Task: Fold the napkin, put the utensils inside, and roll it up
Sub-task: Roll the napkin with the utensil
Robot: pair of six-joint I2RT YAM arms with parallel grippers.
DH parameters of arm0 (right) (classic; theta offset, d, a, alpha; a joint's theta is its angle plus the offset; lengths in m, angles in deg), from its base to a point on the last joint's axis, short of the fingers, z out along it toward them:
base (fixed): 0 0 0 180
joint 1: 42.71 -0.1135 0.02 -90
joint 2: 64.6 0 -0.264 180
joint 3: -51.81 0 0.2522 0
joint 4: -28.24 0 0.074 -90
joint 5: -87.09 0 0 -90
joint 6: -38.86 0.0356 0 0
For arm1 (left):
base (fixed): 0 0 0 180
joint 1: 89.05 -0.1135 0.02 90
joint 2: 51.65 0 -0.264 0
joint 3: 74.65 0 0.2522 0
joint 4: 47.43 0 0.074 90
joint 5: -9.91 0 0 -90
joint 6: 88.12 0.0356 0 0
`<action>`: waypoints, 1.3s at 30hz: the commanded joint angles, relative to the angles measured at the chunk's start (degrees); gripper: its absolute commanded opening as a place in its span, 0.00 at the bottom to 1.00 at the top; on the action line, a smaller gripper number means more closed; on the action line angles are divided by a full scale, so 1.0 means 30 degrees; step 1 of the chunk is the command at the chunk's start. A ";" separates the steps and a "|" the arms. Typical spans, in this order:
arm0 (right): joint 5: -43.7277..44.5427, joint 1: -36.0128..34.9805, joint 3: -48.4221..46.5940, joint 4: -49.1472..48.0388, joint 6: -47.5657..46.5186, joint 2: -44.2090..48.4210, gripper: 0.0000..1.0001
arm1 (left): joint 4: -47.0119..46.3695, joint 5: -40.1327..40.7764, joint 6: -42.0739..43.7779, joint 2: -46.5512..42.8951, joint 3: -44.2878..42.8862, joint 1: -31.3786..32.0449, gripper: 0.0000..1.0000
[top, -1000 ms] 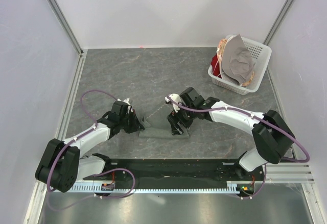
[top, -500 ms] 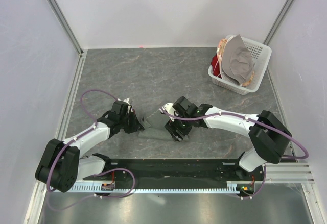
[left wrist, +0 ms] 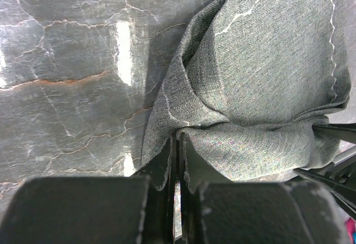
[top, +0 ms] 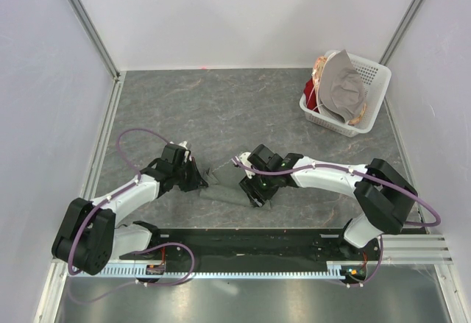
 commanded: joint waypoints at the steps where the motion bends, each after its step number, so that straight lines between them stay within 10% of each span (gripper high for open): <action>1: 0.0532 -0.0096 0.0738 0.1098 0.1338 0.0233 0.63 | 0.0464 0.0529 0.0406 0.0155 -0.0636 -0.0031 0.02; 24: 0.3842 -0.2172 -0.2863 0.1217 -0.1029 0.1962 0.85 | 0.1167 -0.0291 0.1050 0.1179 -0.1691 -0.0002 0.02; 39: 0.2261 -0.3054 -0.2454 -0.3413 -0.1912 -0.1700 0.78 | 0.1431 -0.0555 0.1285 0.1970 -0.2336 -0.0031 0.02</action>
